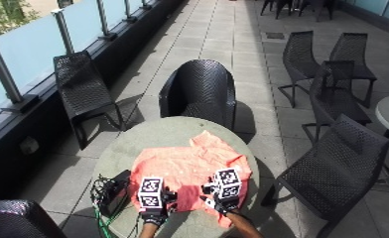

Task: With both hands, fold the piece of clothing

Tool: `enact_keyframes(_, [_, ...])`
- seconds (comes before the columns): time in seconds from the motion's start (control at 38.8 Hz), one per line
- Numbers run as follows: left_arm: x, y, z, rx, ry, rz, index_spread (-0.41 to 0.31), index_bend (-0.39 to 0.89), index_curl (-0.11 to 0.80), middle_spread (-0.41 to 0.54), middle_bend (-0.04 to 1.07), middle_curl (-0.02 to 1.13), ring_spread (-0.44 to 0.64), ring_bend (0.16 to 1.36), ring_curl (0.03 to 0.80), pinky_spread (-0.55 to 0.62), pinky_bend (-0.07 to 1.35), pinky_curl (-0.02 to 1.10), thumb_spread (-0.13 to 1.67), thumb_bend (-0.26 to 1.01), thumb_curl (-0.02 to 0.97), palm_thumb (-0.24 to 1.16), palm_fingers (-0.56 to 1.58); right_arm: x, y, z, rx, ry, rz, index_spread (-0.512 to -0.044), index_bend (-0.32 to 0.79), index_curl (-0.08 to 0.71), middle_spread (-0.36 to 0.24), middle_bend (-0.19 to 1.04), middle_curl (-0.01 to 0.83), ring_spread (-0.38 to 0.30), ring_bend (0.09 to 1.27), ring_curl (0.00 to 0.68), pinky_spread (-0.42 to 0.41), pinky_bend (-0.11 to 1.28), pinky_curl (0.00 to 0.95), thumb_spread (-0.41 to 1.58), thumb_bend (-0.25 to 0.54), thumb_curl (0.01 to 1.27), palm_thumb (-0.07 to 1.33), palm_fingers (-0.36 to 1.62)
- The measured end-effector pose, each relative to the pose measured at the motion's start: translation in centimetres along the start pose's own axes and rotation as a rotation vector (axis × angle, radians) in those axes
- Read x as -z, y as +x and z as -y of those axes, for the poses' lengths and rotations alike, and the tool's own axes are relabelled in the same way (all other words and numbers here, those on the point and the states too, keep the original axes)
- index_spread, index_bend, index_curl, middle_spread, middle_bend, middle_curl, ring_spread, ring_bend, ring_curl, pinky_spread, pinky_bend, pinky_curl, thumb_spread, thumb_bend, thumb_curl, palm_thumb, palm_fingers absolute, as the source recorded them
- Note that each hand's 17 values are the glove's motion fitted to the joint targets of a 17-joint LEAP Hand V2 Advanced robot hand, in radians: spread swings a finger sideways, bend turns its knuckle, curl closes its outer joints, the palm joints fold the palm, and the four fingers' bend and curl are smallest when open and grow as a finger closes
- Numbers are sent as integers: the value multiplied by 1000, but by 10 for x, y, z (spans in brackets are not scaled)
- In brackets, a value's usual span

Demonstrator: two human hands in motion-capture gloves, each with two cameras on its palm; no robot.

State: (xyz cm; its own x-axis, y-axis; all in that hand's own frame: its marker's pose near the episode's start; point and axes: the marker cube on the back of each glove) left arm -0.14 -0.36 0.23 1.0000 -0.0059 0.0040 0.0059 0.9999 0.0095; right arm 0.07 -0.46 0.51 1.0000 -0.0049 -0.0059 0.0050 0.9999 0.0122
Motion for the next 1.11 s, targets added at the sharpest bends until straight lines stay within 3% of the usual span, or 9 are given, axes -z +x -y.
enact_keyframes(0.13, [1, 1, 0, -2, -9, -4, -47, 71, 35, 50, 238, 129, 168, 556, 172, 258, 389, 147, 725, 93, 53, 158, 351, 7, -7, -2, -4, 6, -9, -256, 168, 111, -25, 255, 115, 90, 253, 87, 185, 356, 135, 710, 137, 57, 237, 315])
enact_keyframes(0.31, [5, 1, -2, -9, -21, 2, -56, 95, 70, 71, 248, 197, 226, 606, 222, 332, 425, 211, 1000, 77, 95, 164, 290, 18, -20, -2, 15, 27, -12, -322, 161, 169, -27, 251, 173, 121, 253, 126, 236, 366, 190, 984, 124, 93, 261, 283])
enact_keyframes(0.59, [14, -6, -11, 16, 15, 12, -59, 108, 112, 83, 263, 261, 259, 641, 252, 374, 442, 263, 1171, 38, 146, 167, 247, 21, -19, -12, 27, 39, -16, -350, 150, 216, -24, 238, 234, 139, 255, 163, 263, 370, 240, 1158, 80, 134, 274, 252])
enact_keyframes(0.8, [-2, -10, -21, 63, 25, 75, -60, 114, 140, 85, 264, 292, 266, 655, 265, 384, 445, 287, 1205, 10, 177, 176, 232, 17, -10, -35, 27, 50, 9, -347, 128, 227, -19, 227, 265, 146, 274, 190, 270, 389, 270, 1198, 46, 162, 285, 217])
enact_keyframes(1.11, [-1, 5, -17, 25, 37, 79, -60, 111, 165, 86, 264, 325, 269, 668, 278, 386, 452, 318, 1219, -13, 213, 191, 217, 17, -5, -34, 23, 62, -14, -345, 131, 232, -5, 227, 301, 161, 286, 215, 273, 415, 302, 1217, -6, 189, 296, 180])
